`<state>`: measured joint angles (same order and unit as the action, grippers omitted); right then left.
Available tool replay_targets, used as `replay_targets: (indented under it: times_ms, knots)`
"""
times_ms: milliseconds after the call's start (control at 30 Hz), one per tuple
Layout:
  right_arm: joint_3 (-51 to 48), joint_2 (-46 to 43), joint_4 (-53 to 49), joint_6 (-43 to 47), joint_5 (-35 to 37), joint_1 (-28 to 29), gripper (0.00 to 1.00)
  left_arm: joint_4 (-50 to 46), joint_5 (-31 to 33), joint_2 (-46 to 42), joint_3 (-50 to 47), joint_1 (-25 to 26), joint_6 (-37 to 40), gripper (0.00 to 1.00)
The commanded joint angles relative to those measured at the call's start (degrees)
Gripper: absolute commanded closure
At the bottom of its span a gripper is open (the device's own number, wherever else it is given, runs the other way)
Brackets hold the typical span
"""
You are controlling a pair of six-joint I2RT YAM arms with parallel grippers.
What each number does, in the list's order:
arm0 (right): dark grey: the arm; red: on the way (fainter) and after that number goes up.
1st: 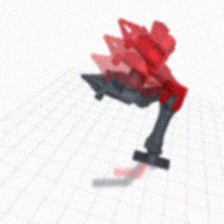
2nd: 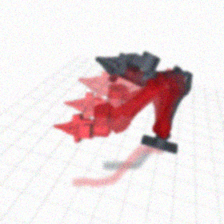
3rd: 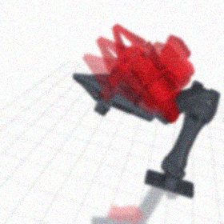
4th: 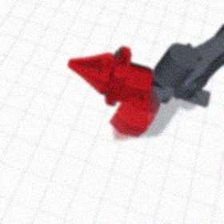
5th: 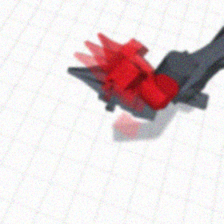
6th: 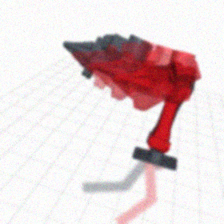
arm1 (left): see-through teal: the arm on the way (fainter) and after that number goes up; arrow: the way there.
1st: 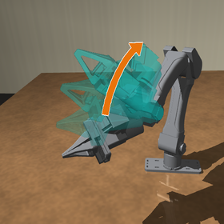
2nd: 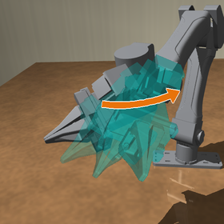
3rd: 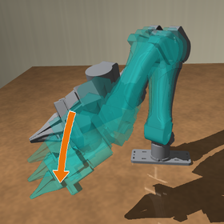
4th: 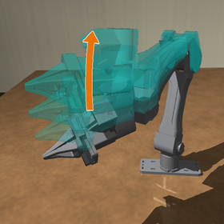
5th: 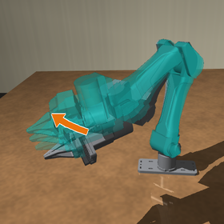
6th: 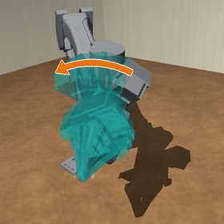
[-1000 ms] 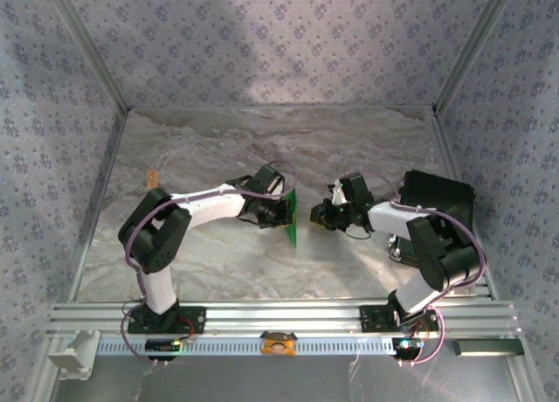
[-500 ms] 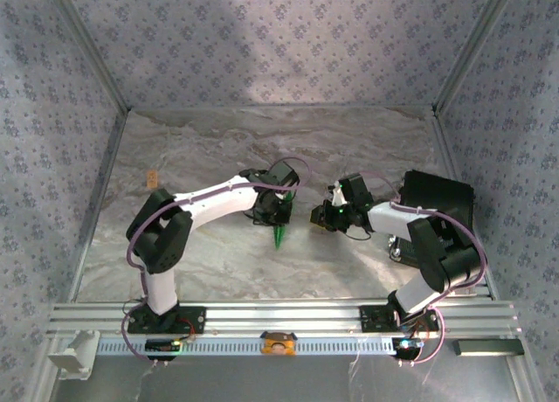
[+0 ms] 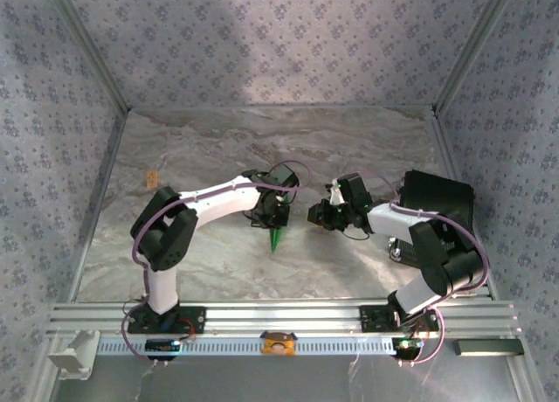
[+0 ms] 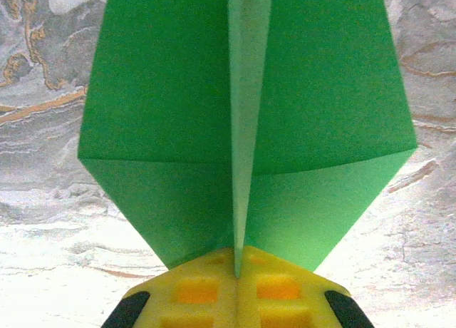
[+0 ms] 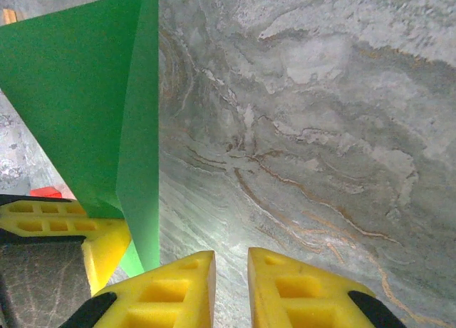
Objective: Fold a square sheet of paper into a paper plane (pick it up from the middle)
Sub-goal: Turn over a paper plane at the center of the table.
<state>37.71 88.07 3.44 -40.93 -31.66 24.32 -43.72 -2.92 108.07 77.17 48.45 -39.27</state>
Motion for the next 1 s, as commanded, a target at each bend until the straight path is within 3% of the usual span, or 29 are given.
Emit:
replay_targets:
  times_ms: [0, 967]
  knots:
    - [-0.2, -0.6, 0.1, 0.1, 1.0, 0.3, 0.79, -1.0, 0.4, 1.5, 0.4, 0.2, -0.5, 0.99]
    - [0.4, 1.2, -0.2, 0.3, 0.6, 0.4, 0.79, -0.5, 0.5, 3.7, 0.8, 0.3, -0.7, 0.87]
